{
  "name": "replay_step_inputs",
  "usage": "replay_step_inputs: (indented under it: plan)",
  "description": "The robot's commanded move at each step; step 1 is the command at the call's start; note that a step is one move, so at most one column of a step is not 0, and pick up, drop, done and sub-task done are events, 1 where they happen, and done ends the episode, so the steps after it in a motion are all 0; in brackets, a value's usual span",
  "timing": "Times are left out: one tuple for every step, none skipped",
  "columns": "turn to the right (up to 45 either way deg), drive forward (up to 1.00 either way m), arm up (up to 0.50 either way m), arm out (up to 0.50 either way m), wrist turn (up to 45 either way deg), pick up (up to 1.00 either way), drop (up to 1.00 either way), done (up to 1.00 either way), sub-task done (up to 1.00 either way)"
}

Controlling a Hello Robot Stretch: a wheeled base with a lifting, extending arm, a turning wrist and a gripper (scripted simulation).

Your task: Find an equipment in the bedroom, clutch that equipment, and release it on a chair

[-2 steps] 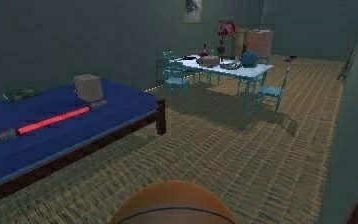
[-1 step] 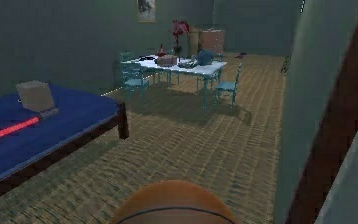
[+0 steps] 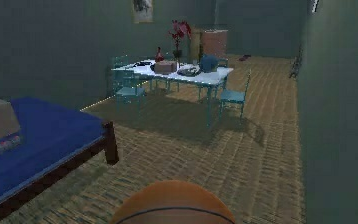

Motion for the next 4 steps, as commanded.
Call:
replay_step_inputs:
  plan:
    - [-45.0,0.00,0.00,0.00,0.0,0.00,0.00,0.00,0.00]
    - [-42.0,0.00,0.00,0.00,0.0,0.00,0.00,0.00,0.00]
    - [0.0,0.20,0.00,0.00,0.0,0.00,0.00,0.00,0.00]
    - [45.0,0.00,0.00,0.00,0.0,0.00,0.00,0.00,0.00]
